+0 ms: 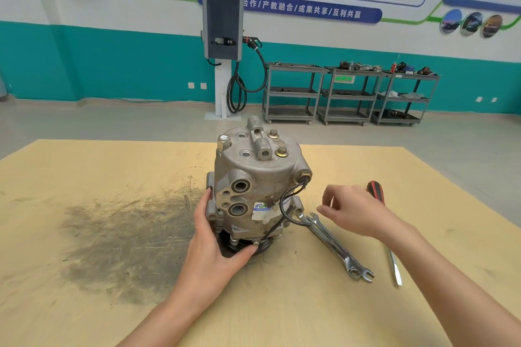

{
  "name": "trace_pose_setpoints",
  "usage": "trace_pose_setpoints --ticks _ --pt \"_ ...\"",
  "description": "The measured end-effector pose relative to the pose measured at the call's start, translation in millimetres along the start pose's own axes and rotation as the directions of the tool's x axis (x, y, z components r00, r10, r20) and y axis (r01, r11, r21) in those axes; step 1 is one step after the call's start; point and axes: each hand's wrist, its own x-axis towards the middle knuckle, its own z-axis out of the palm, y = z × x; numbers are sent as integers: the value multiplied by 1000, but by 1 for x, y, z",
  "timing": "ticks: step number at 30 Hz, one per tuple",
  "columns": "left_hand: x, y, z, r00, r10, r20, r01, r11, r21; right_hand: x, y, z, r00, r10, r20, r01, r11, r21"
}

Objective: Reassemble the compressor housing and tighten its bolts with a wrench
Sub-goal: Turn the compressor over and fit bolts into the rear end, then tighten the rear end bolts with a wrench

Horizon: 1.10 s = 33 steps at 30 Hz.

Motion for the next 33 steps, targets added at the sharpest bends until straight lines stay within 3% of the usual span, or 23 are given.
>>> trace_pose_setpoints --ticks 3,5,9,14,17,20,22,24,26,27,29,33 --pt "0 1 1 1000 4 -1 -4 1000 -10 -7 15 13 974 128 185 -84 970 -227" --pt "0 2 1 1000 4 -2 -4 1000 -13 -8 18 14 947 161 279 -92 965 -244" --pt "0 3 1 1000 -6 -2 6 1000 -10 -6 14 15 917 217 335 -159 969 -191" --pt "0 4 1 1000 -16 3 16 1000 -5 0 15 16 921 235 311 -211 971 -109" --pt "0 6 1 1000 -20 -3 20 1000 -8 4 17 7 952 240 192 -224 969 -100" --pt "1 6 1 1000 -27 -12 26 1000 -6 10 15 -20 977 207 54 -215 943 253" --pt "1 6 1 999 -30 -13 30 1000 -6 15 10 -49 981 187 -49 -115 768 630" --pt "1 6 1 999 -33 -12 33 999 -5 15 -2 -77 980 153 -132 60 404 913" --pt "1 6 1 999 -43 -10 43 999 -5 17 -19 -96 983 80 -166 166 -1 986" --pt "1 7 2 999 -50 -8 50 999 -6 20 -29 -100 984 46 -173 178 -132 975" --pt "2 7 2 998 -54 -11 54 999 -2 29 -48 -99 984 16 -180 179 -214 960" --pt "1 11 0 998 -65 20 65 998 -2 47 -75 -87 979 56 -194 200 -118 973"
